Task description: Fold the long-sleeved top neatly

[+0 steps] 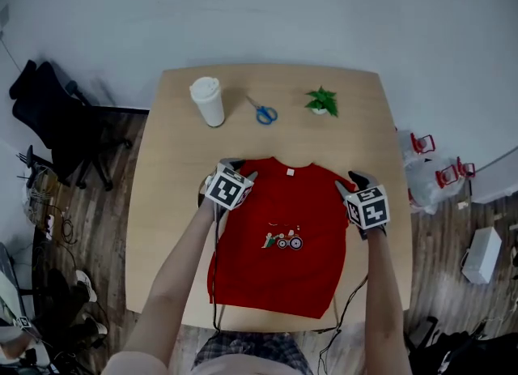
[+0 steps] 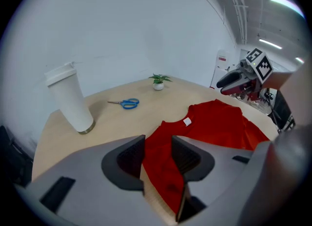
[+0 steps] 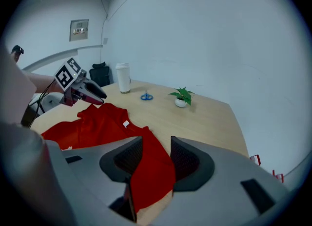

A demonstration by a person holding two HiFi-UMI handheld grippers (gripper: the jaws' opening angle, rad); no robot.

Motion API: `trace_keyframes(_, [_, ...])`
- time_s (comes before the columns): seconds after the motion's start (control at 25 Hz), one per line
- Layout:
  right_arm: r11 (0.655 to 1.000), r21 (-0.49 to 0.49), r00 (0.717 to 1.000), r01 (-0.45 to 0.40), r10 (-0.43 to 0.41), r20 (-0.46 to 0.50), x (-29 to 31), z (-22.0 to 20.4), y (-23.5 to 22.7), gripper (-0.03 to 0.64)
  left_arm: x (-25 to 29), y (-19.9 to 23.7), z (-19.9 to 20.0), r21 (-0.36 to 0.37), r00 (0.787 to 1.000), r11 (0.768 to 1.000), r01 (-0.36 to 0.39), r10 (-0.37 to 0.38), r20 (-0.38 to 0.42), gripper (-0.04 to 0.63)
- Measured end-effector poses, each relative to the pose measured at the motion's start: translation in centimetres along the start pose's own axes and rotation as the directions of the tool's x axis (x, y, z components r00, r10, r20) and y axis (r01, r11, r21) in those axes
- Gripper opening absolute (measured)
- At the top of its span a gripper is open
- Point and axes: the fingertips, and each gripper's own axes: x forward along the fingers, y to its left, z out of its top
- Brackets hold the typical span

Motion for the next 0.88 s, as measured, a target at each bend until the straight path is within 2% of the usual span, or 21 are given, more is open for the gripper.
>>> trace_keyframes(0.24, [0.985,-0.158,0.990,-0.074,0.054,-0.128,3.1,-2.1,-0.8,0.186,4.0,0.9,0.4,0.068,0.993,0.994,0.084,-0.077,-0.090,0.169])
trace_keyframes(0.32, [0.973,-0.208,0.985,-0.097,0.063,-0.163,4.3,-2.7,-0.7,0.186,5.2,1.1,0.4,0.118,0.987,0.988,0.104,-0.088,-0.131,0.172])
trace_keyframes(0.48, [0.962,-0.236,0.976,-0.138,0.092,-0.196,6.1,-3.1,-0.8,0.184,6.9,1.1,-0.1,0.216,0.971,0.964,0.155,-0.108,-0.215,0.172])
trace_keyframes(0.6, [0.950,-0.260,0.964,-0.172,0.109,-0.241,7.0,-3.7,-0.7,0.184,7.8,0.1,-1.5,0.225,0.945,0.947,0.228,-0.159,-0.287,0.172])
trace_keyframes(0.8, [0.931,-0.282,0.935,-0.232,0.133,-0.329,8.2,-4.8,-0.6,0.184,7.9,0.0,-1.8,0.220,0.932,0.940,0.260,-0.185,-0.311,0.173])
trace_keyframes(0.88, [0.926,-0.284,0.926,-0.249,0.143,-0.349,8.4,-4.9,-0.5,0.183,7.9,-0.3,-1.8,0.241,0.928,0.931,0.274,-0.190,-0.321,0.167])
